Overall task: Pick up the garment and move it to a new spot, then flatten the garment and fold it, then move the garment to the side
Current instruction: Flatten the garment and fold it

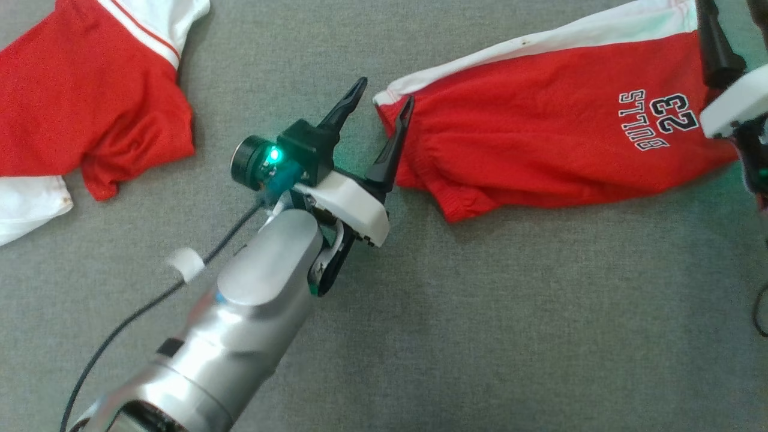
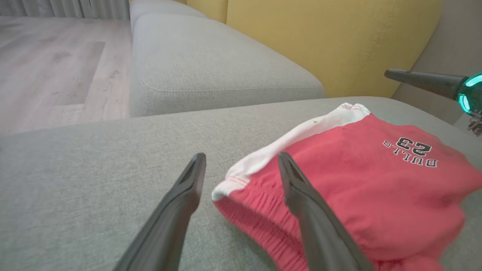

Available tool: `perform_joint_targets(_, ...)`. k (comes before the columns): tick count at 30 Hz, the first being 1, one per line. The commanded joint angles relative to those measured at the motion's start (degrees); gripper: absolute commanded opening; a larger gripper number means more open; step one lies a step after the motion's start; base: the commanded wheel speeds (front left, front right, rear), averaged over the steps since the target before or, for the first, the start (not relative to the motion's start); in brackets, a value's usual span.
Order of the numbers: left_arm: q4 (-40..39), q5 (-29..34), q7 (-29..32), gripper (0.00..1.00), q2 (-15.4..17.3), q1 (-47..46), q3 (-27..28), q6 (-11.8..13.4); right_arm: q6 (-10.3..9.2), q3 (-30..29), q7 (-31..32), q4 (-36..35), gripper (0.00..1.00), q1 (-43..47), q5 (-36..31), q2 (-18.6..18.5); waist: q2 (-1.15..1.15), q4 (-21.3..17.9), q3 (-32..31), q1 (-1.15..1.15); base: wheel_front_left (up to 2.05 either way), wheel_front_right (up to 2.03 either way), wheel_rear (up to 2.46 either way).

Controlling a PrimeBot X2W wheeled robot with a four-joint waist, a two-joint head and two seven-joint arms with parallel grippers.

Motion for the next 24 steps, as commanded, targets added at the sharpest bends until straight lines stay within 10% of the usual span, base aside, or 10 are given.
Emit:
perform_joint_targets(1, -1.57, 1.04, -1.37, 1.0, 0.63, 0.07, 1.36, 1.74, -0.04, 1.15, -0.56, -1.69, 1.0, 1.13, 1.88, -2.24, 0.0, -0.14, -0.61, 0.0, 0.0, 0.0, 0.0)
perform_joint_targets(10, -18.95, 11.53, -2.85, 1.0, 2.81, 12.96, 8.18, 13.62, -0.04, 4.25, 3.56, 3.86, 1.0, 5.24, 8.33, -7.29, 0.0, 1.75, -1.9, 0.0, 0.0, 0.0, 0.0)
perform_joint_targets(17, -31.46, 18.08, -2.86, 1.0, 2.91, 24.12, 12.23, 16.2, -0.04, 6.65, 9.31, 6.97, 1.0, 7.81, 13.25, -8.4, 0.0, 5.25, -2.34, 0.0, 0.0, 0.0, 0.0)
perform_joint_targets(19, -32.11, 18.29, -2.86, 1.0, 2.77, 25.24, 12.69, 16.11, -0.04, 6.95, 9.72, 7.38, 0.91, 8.04, 13.58, -8.53, 0.0, 5.66, -2.47, 0.0, 0.0, 0.0, 0.0)
perform_joint_targets(20, -32.62, 18.61, -2.86, 1.0, 2.63, 26.13, 13.13, 16.03, -0.04, 7.33, 10.1, 7.71, 0.29, 8.24, 13.86, -8.58, 0.0, 5.96, -2.64, 0.0, 0.0, 0.0, 0.0)
perform_joint_targets(21, -32.9, 19.09, -2.87, 1.0, 2.55, 26.83, 13.46, 15.89, -0.04, 7.79, 10.42, 7.8, 0.0, 8.4, 14.18, -8.6, 0.0, 6.16, -2.84, 0.0, 0.0, 0.0, 0.0)
perform_joint_targets(24, -33.41, 20.43, -2.87, 1.0, 2.33, 28.17, 14.56, 15.51, -0.04, 8.46, 9.82, 7.6, 0.0, 8.38, 15.03, -9.11, 0.0, 5.9, -3.66, 0.0, 0.0, 0.0, 0.0)
